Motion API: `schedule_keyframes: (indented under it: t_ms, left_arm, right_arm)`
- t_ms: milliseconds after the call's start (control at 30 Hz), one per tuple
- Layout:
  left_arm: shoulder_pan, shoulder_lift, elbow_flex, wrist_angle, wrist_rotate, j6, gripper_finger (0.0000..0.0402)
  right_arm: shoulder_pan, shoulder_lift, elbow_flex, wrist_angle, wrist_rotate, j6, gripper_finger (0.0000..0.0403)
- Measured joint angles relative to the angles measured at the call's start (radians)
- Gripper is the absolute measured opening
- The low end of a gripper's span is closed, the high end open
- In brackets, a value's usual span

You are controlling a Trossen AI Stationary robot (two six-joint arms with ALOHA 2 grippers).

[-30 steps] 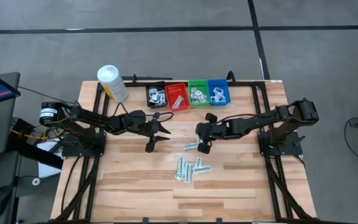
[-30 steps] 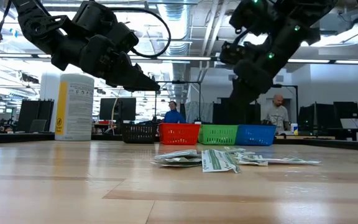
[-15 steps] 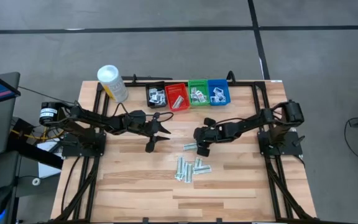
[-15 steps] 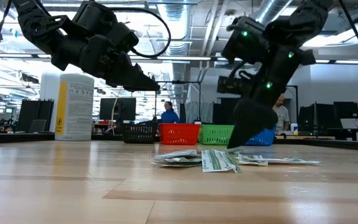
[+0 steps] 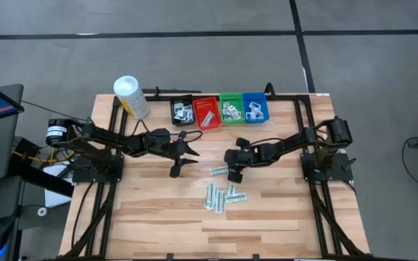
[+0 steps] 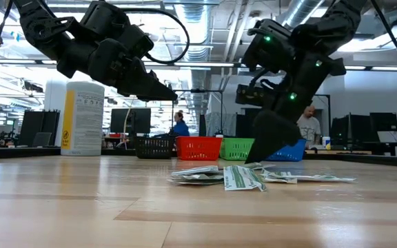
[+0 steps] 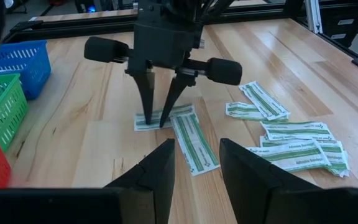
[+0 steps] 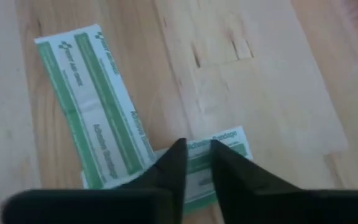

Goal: Pick & Place First Aid Supplies
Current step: Put the green bandage pack into the red bin

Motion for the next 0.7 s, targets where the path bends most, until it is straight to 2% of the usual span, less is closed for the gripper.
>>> schedule_keyframes:
  t_ms: [100,167,467,700]
  left_arm:
    - [0.000,0.000,0.000,0.000,0.000,0.000,0.0127]
    - [0.000,0.000,0.000,0.000,0.000,0.000,0.0127]
    - [0.000,0.000,0.000,0.000,0.000,0.000,0.0127]
    - [0.000,0.000,0.000,0.000,0.000,0.000,0.0127]
  right_arm:
    - [-0.001,-0.008,-0.004,-0.007,0.000,-0.004,0.0023]
    - [-0.001,-0.011,-0.006,-0.013,0.002,-0.007,0.0007]
    - [-0.003,-0.025,0.010,-0.024,0.007,-0.006,0.0002]
    - [0.009,-0.097,0.039,-0.062,0.002,-0.031,0.0043]
